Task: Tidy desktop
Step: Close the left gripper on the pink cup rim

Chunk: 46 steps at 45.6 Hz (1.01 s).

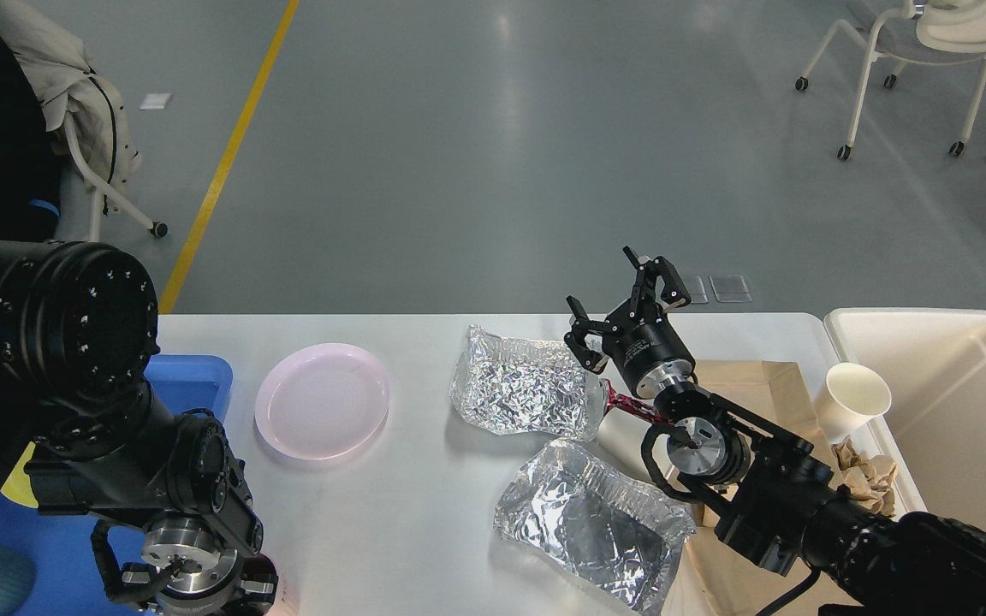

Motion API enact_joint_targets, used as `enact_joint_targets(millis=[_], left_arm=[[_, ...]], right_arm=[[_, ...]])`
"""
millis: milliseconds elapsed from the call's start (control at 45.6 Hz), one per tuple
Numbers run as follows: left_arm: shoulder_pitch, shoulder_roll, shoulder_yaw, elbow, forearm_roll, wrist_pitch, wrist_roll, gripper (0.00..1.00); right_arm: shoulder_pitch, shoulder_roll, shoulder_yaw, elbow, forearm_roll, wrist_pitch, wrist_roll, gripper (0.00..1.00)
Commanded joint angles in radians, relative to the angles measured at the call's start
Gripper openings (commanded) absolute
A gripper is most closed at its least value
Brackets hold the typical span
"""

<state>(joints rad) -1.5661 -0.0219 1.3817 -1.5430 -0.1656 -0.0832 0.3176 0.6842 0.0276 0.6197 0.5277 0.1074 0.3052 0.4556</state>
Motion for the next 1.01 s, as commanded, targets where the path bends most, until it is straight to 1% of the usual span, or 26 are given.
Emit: enact_joint_targets(millis=[0,66,153,197,372,394,460,832,920,986], left_arm=[[0.003,-0.004,0.0,0.0,0.001,0.002,0.001,0.36],[0.001,-0.004,0.0,0.0,0.001,0.002,0.001,0.28],[0.001,-0.004,0.0,0.0,0.001,0.003,0.001,0.24],[0.003,-0.004,0.0,0.0,0.001,0.005,-0.002,0.16],[0.011,-0.006,-0.013,0.001,0.004,0.008,-0.002,0.14],[0.014,-0.006,-0.013,0.001,0.004,0.008,-0.002,0.12],[0.014,-0.006,-0.013,0.001,0.004,0.007,-0.005,0.01],[0.003,0.002,-0.013,-0.008,0.006,0.0,0.0,0.0],[-0.025,0.014,-0.015,-0.015,0.008,-0.033,0.001,0.0],[-0.063,0.031,-0.015,-0.019,0.008,-0.091,0.001,0.0]], right_arm=[[0.0,0.0,0.0,0.0,0.0,0.0,0.0,1.0],[0.0,0.0,0.0,0.0,0.0,0.0,0.0,1.0],[0.0,0.0,0.0,0.0,0.0,0.0,0.0,1.0],[0.0,0.0,0.0,0.0,0.001,-0.001,0.0,1.0],[0.0,0.0,0.0,0.0,0.0,0.0,0.0,1.0],[0.0,0.0,0.0,0.0,0.0,0.0,0.0,1.0],[0.0,0.0,0.0,0.0,0.001,-0.001,0.0,1.0],[0.0,0.0,0.0,0.0,0.0,-0.001,0.0,1.0],[0.0,0.0,0.0,0.0,0.0,0.0,0.0,1.0],[0.0,0.0,0.0,0.0,0.0,0.0,0.0,1.0]])
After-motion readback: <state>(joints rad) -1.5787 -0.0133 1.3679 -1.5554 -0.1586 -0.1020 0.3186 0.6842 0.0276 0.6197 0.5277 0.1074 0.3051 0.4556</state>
